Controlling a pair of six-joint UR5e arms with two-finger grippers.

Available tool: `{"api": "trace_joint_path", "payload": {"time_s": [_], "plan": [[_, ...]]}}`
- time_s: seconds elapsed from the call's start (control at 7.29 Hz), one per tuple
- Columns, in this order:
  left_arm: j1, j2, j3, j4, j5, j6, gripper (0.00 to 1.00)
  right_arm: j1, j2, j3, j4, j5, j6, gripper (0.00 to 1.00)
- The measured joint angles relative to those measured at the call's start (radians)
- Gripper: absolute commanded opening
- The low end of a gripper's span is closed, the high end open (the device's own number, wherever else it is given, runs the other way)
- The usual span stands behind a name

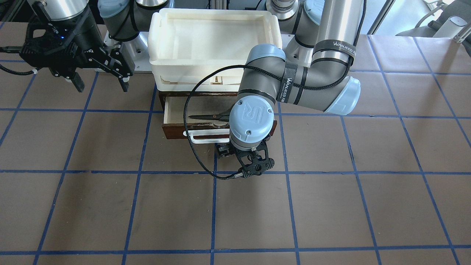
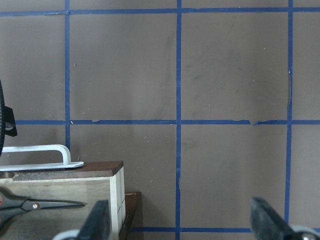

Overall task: Put scissors in drawer and close it
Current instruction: 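Push the drawer front with the left gripper toward the cabinet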

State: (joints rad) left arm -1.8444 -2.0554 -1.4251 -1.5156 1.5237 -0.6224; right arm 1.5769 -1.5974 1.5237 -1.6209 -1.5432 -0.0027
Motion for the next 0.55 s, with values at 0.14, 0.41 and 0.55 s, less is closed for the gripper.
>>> {"api": "trace_joint_path", "payload": {"time_s": [0.14, 0.41, 0.55], "plan": [[-0.002, -0.002, -0.001, -0.007, 0.006, 0.002, 1.00, 0.000, 0.000, 0.000, -0.001, 0.000, 0.000, 1.00], [-0.004, -0.005, -0.001, -0.022, 0.006, 0.003, 1.00, 0.000, 0.000, 0.000, -0.001, 0.000, -0.001, 1.00], [-0.004, -0.004, -0.002, -0.030, 0.001, 0.003, 1.00, 0.000, 0.000, 0.000, -0.002, 0.000, -0.002, 1.00]]}}
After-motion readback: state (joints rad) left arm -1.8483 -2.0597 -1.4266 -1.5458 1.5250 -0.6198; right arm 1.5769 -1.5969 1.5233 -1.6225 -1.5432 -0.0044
